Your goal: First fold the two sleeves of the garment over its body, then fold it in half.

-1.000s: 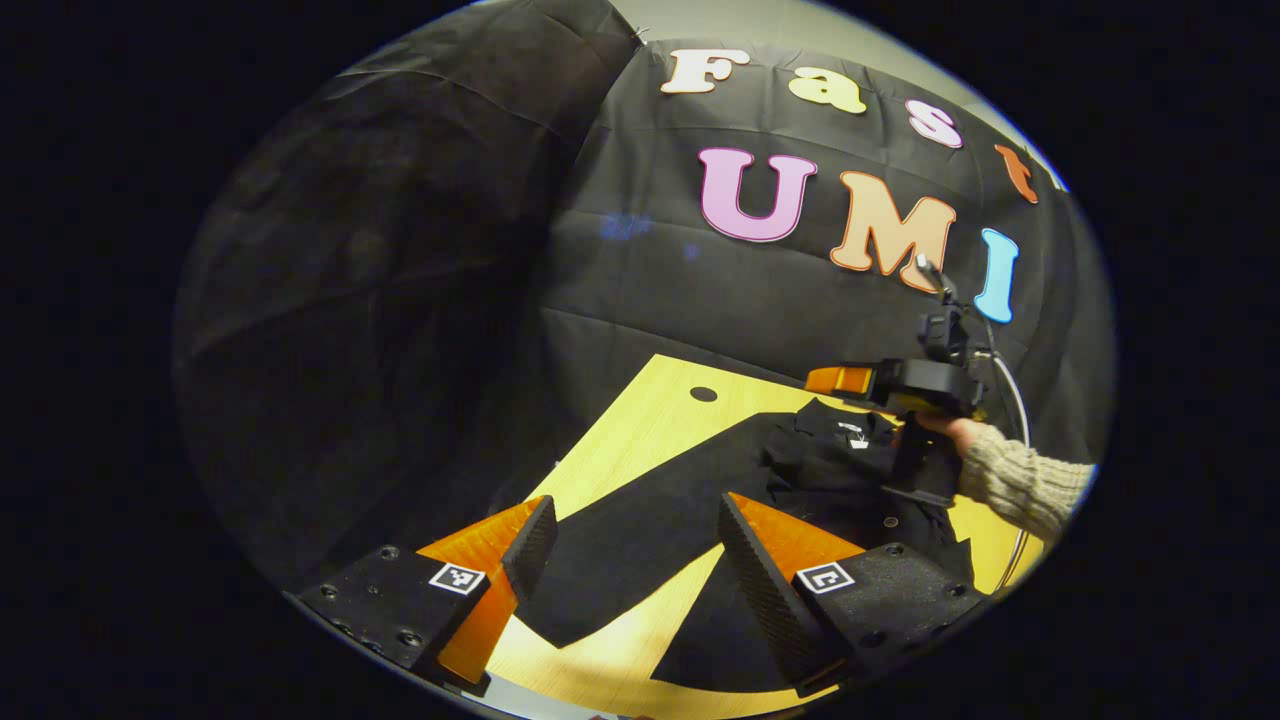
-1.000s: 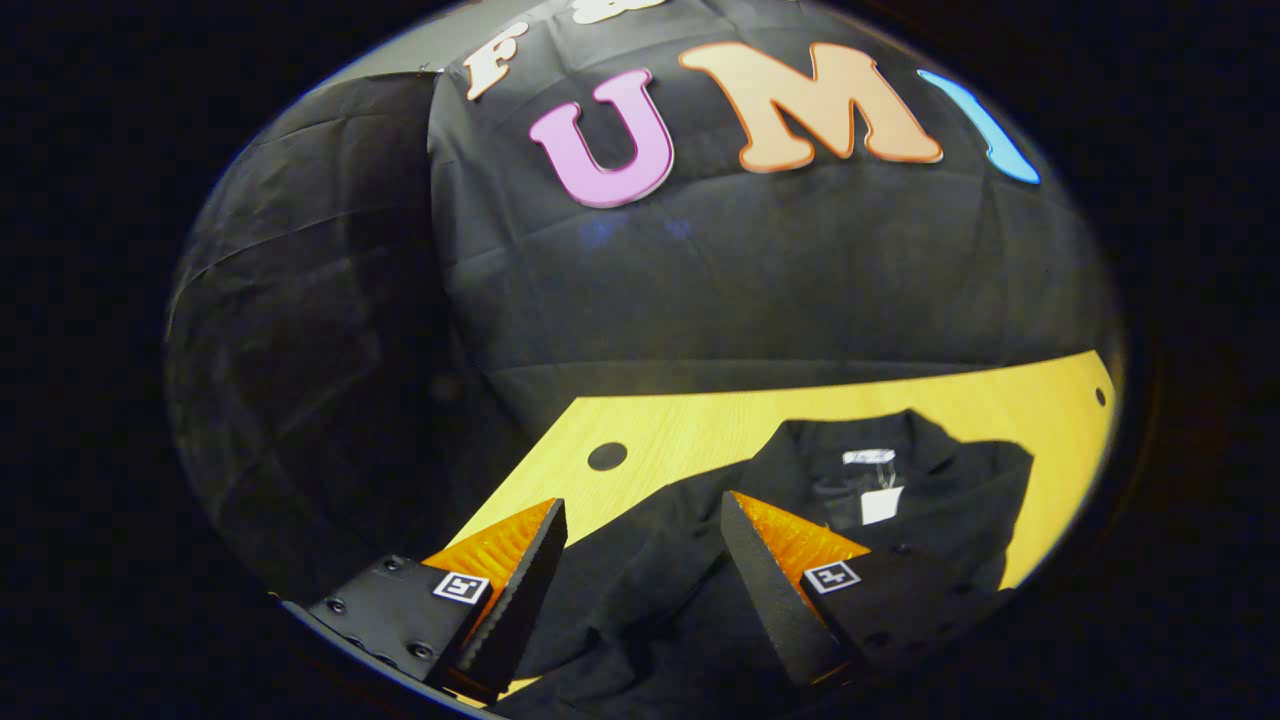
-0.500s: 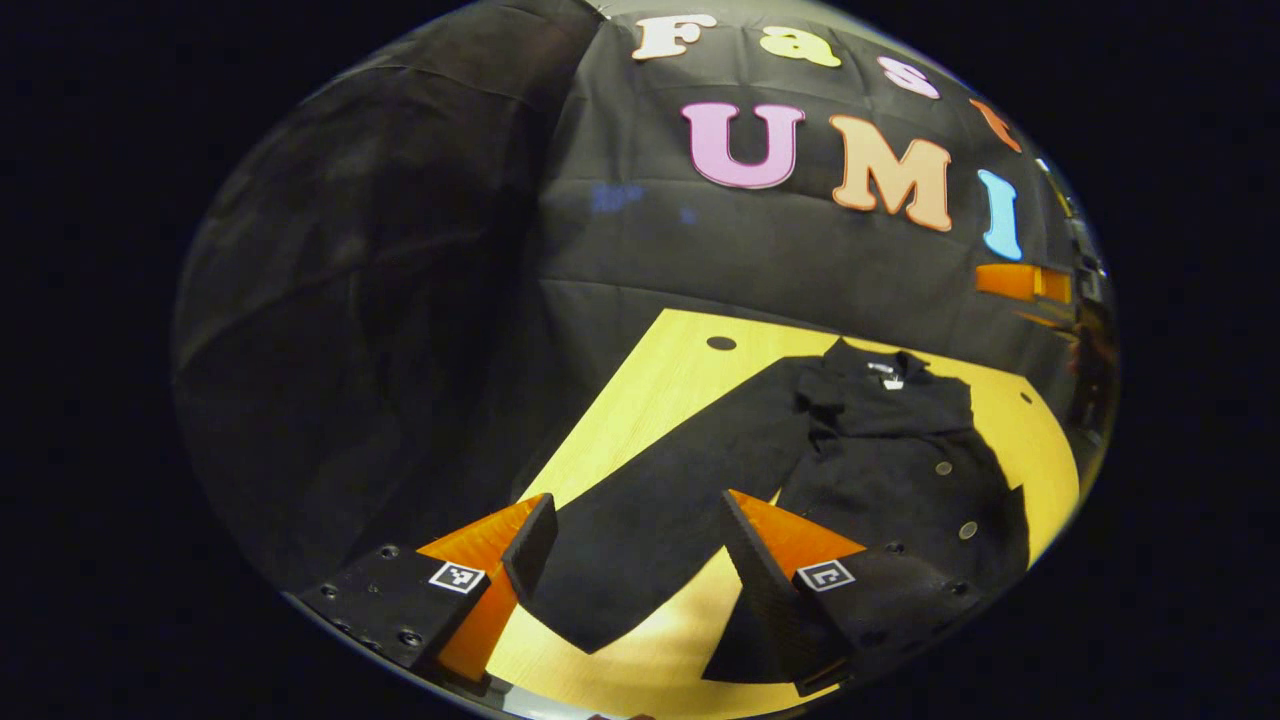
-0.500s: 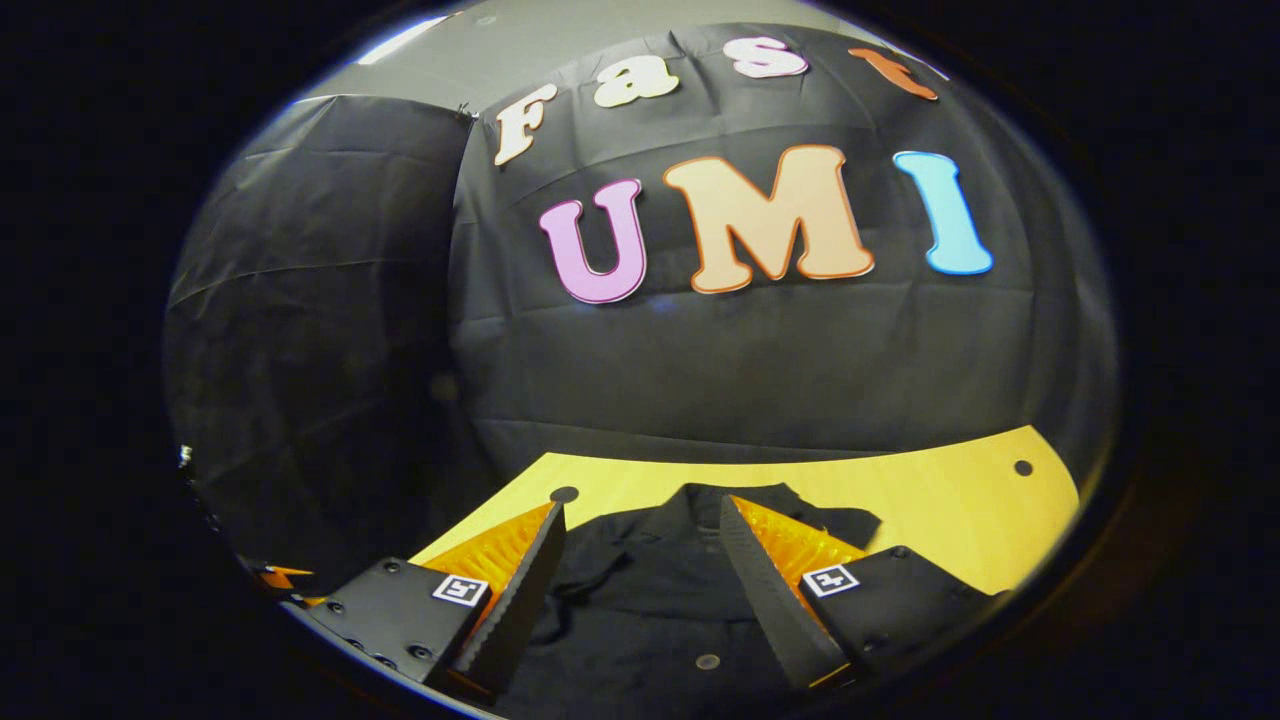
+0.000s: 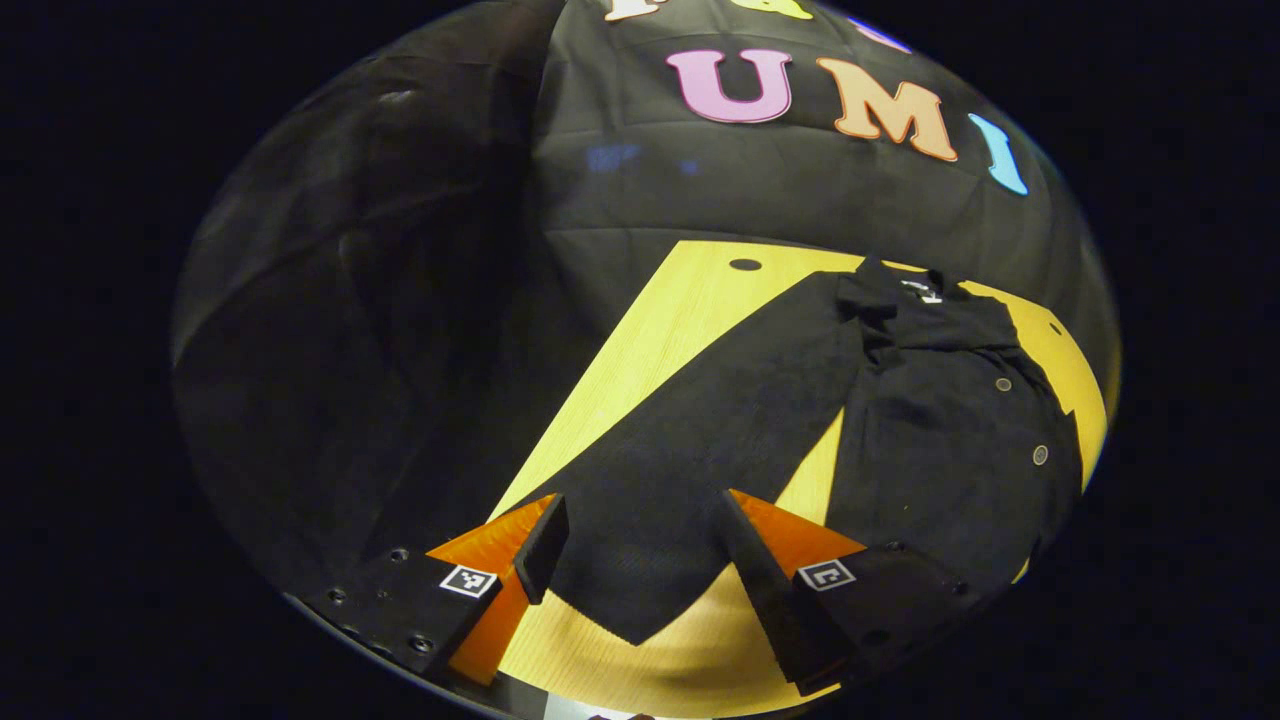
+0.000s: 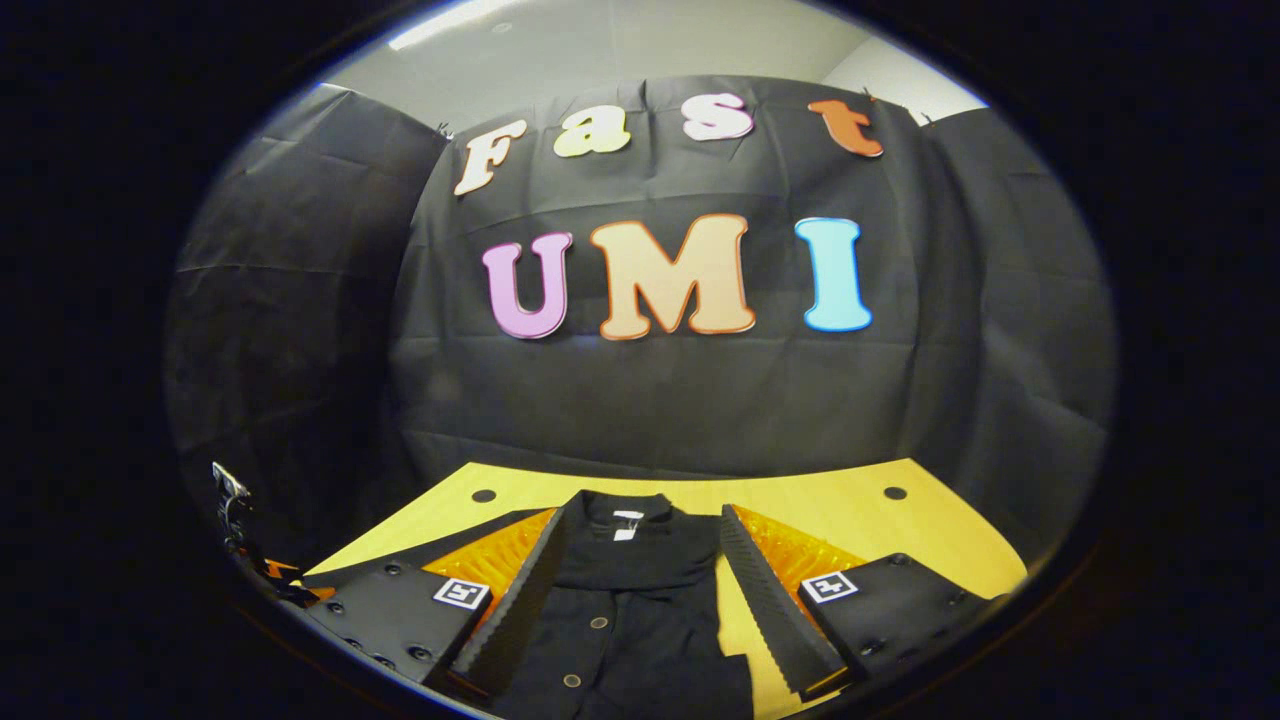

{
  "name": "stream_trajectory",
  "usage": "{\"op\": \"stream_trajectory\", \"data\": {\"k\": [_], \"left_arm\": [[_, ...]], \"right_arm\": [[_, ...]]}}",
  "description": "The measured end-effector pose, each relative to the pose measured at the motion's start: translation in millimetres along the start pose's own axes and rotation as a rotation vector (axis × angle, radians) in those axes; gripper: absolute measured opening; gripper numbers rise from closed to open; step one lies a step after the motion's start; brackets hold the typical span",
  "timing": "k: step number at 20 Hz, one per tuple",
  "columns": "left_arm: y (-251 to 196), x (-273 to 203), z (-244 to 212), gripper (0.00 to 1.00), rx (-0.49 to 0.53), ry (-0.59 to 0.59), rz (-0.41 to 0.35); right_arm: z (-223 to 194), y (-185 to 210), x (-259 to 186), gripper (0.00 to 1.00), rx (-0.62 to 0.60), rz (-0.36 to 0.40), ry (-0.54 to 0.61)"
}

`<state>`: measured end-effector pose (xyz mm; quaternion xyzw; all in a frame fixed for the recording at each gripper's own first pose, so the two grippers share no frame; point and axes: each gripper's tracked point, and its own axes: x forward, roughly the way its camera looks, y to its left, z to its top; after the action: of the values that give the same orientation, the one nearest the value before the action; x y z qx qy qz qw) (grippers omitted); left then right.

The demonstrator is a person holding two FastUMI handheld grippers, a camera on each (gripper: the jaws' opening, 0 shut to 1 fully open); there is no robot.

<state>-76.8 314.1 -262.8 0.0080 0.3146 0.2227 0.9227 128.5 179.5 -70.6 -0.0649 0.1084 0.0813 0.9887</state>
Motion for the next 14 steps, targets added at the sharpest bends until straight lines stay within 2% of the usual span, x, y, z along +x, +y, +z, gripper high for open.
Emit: {"op": "stream_trajectory", "data": {"k": [1,3,4,5,6,7,11,12,14], "left_arm": [[1.6,1.3,-5.1,0.93,-0.011,0.015,0.002],[6.0,3.7,-15.8,0.93,-0.018,0.042,0.008],[9.0,3.9,-21.8,0.94,-0.015,0.055,0.015],[9.7,4.4,-25.8,0.94,-0.014,0.062,0.019],[9.3,6.2,-28.9,0.94,-0.017,0.066,0.021],[9.1,7.2,-32.4,0.94,-0.019,0.075,0.020],[9.4,7.4,-32.5,0.94,-0.032,0.053,0.011],[9.6,6.6,-35.6,0.90,-0.038,0.058,0.009],[7.8,7.0,-36.3,0.95,-0.065,0.045,0.000]], "right_arm": [[0.3,-5.4,-4.6,0.93,0.002,-0.015,-0.003],[0.8,-24.1,-6.7,0.93,-0.006,-0.080,-0.012],[3.2,-28.3,-8.9,0.97,0.002,-0.099,-0.020],[6.6,-26.7,-13.5,0.94,0.017,-0.104,-0.031],[8.7,-27.5,-15.1,0.97,0.028,-0.107,-0.038],[7.6,-29.5,-15.7,0.94,0.030,-0.110,-0.040],[3.3,-30.3,-16.8,0.94,0.039,-0.102,-0.026],[0.7,-27.5,-17.6,0.94,0.051,-0.091,-0.017],[-2.7,-21.0,-17.7,0.94,0.063,-0.077,-0.009]]}}
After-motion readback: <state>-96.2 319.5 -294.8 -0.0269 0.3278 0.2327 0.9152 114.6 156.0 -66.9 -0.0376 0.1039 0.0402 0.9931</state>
